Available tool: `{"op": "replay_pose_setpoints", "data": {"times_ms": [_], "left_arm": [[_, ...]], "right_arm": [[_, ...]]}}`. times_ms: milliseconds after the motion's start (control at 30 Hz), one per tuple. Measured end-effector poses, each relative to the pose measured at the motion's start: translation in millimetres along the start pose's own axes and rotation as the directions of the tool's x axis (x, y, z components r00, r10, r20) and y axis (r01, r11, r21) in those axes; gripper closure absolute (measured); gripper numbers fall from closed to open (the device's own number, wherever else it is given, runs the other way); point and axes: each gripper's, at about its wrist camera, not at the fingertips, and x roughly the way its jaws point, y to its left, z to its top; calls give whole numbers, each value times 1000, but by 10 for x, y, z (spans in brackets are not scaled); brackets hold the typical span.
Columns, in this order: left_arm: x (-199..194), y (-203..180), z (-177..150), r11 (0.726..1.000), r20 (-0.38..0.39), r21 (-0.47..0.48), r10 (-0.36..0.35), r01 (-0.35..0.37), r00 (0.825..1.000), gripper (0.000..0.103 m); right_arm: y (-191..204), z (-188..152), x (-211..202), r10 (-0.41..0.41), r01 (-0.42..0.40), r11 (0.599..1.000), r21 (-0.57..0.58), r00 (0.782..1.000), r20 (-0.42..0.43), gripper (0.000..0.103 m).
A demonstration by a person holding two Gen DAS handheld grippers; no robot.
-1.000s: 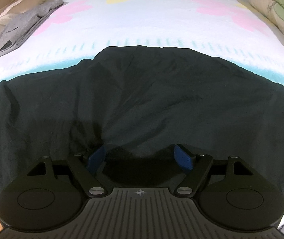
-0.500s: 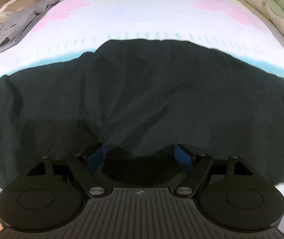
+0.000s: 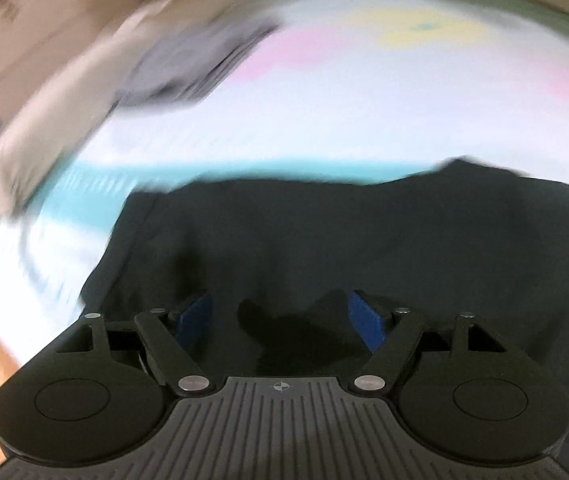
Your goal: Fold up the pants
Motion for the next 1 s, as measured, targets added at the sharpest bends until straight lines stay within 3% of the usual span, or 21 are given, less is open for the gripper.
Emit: {"op": "replay_pose_setpoints", "data": {"times_ms": [67, 100, 167, 367, 400, 433, 500, 533, 600, 700, 767, 867, 1000], "left_arm": [[240, 199, -4, 997, -93, -77, 6, -13, 996, 25], [294, 337, -29, 990, -98, -138, -36, 22, 995, 18], [304, 522, -67, 975, -91, -215, -78, 57, 993, 18], [174, 581, -213, 988, -97, -152, 20, -34, 995, 18], [132, 578, -197, 986, -91, -156, 45, -59, 995, 25], [50, 568, -180, 984, -72, -154, 80, -90, 994, 35], [-139, 507, -123, 980, 3, -144, 142, -140, 990, 38], [-241, 455, -81, 981, 58, -143, 140, -131, 988, 37], [-398, 294, 10, 993, 135, -112, 55, -40, 989, 37], [-397, -67, 208, 989, 122, -35, -141, 146, 982, 37], [-343, -340, 294, 974, 99, -1, -224, 225, 970, 37], [-210, -750, 381, 959, 64, 74, -280, 275, 958, 37], [137, -1054, 559, 962, 36, 140, -243, 236, 969, 37]], "right_arm": [[0, -31, 3, 8, -8, 1000, 5, 1000, 7, 1], [-14, -50, 8, 15, -15, 1000, 6, 1000, 16, 0], [-21, -106, -17, 25, -25, 1000, 4, 999, 28, 0], [-51, -38, -11, 28, -28, 1000, 7, 1000, -5, 0], [-55, -26, -7, 28, -28, 1000, 10, 1000, -10, 0], [-60, -14, -4, 28, -28, 1000, 11, 1000, -13, 0], [-68, -4, -1, 26, -26, 1000, 16, 1000, -16, 0], [-74, 7, 16, 27, -26, 999, 18, 1000, -16, 0], [-66, 5, 19, 26, -26, 999, 23, 1000, -12, 0], [-74, 15, 35, 24, -24, 999, 23, 1000, -12, 0], [-78, 23, 41, 25, -24, 999, 23, 1000, -15, 0], [-83, 20, 38, 27, -26, 999, 23, 1000, -15, 0], [-87, -22, 24, 30, -30, 999, 22, 1000, 3, 0]]}}
